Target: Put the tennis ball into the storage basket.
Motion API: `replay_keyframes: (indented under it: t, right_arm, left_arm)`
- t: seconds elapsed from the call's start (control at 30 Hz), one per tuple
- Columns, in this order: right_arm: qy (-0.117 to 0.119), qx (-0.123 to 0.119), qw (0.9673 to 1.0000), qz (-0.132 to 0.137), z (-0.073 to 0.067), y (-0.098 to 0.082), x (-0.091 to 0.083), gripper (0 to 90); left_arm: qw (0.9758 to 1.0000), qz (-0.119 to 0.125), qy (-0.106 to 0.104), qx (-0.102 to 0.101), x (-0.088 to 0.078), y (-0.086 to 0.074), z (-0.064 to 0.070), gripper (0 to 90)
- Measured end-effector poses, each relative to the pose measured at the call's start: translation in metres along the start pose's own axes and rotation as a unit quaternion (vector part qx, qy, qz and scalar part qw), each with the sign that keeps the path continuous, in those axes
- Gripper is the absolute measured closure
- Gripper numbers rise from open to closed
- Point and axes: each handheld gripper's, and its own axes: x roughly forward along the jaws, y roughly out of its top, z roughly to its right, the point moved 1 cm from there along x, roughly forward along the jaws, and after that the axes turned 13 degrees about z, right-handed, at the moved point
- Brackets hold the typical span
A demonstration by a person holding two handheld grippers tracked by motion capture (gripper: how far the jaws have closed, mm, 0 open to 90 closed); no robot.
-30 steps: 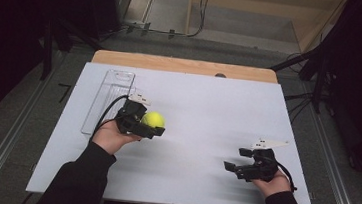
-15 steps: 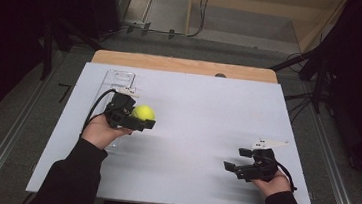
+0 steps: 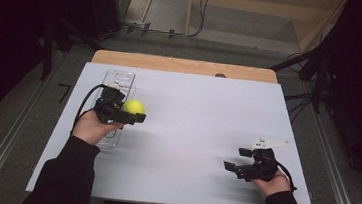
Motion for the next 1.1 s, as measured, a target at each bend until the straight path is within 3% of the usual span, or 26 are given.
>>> replay_keyframes:
  t: [0.53, 0.83, 1.1]
  right_arm:
    - [-0.001, 0.000, 1.0000, 0.001, 0.000, 0.000, -0.001, 12.3]
    - [-0.001, 0.002, 1.0000, 0.003, 0.000, -0.001, -0.002, 12.3]
    - [-0.002, 0.000, 1.0000, 0.000, 0.000, -0.001, -0.001, 12.3]
  left_arm:
    - [0.9988, 0.007, 0.040, -0.028, -0.013, 0.000, -0.024, 26.0]
    - [0.9959, 0.017, 0.073, -0.050, -0.025, -0.001, -0.041, 26.0]
    - [0.9944, 0.020, 0.082, -0.063, -0.027, -0.003, -0.050, 26.0]
